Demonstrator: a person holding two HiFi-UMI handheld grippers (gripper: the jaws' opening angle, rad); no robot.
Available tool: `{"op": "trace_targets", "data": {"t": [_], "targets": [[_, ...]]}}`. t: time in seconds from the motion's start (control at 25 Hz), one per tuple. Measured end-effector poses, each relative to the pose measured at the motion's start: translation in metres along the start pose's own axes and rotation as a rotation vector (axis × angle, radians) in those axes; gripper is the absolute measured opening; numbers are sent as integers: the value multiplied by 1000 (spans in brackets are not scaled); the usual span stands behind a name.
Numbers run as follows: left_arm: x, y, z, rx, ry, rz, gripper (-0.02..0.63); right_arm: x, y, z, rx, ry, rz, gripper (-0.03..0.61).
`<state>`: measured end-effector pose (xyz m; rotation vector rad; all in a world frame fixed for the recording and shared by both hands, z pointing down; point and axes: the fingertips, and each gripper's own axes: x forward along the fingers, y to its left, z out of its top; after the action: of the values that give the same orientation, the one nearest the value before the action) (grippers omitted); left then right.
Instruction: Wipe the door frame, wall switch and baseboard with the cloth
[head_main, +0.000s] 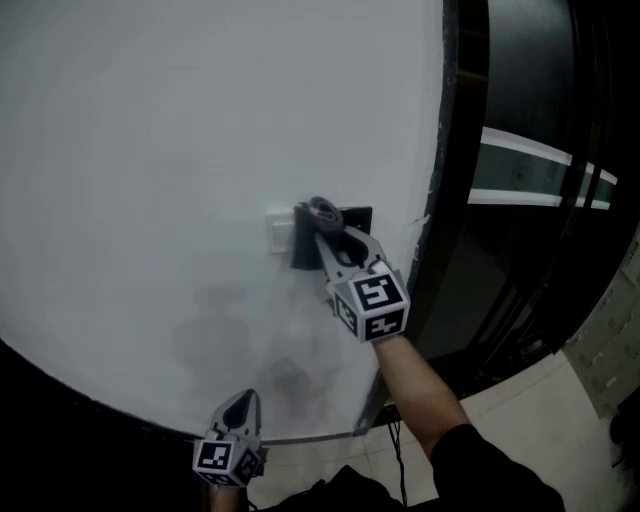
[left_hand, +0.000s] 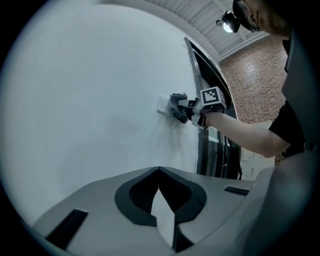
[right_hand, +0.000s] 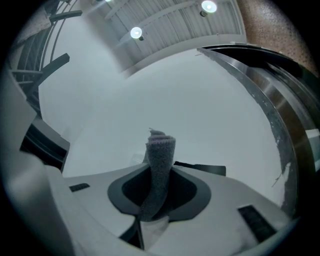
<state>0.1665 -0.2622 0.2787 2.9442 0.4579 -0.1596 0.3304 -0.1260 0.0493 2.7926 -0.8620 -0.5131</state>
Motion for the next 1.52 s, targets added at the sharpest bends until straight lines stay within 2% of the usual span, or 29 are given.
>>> {"op": "trace_targets", "data": {"t": [0.32,0.76,0.84,0.92,0.96,1.12,1.2,1.28,1.36,1.52], "targets": [[7,-11,-4,0,6,-9,0,-20,-29,4,6,-15,-39,92],[16,-31,-8,-2,27,-53,0,-51,-89,-23,19,53,-141,92],[18,-32,-10,-1,31,-59,0,-54,-86,-19,-17,53,-139,92],[18,-31,-11,-1,29,-58,0,-59,-77,-4,-135,30,-148,92],[17,-31,-10,-3,28,-56,0,-61,-72,7,-240,17,-166,92],[15,-30,-8,-4,22,-56,0,-60,-54,47,-870,7,-296,92],[14,-29,-7,-4,21,-54,0,-52,-46,52,-1059,15,-336,92],[13,-28,-8,-2,18,-54,0,-40,-41,42,-1147,47,-334,92],[12,-26,-8,-3,15,-53,0,-27,-34,24,-1192,95,-305,92],[6,-21,-10,-11,19,-41,0,-13,-24,-16,-1195,184,-229,93]]}}
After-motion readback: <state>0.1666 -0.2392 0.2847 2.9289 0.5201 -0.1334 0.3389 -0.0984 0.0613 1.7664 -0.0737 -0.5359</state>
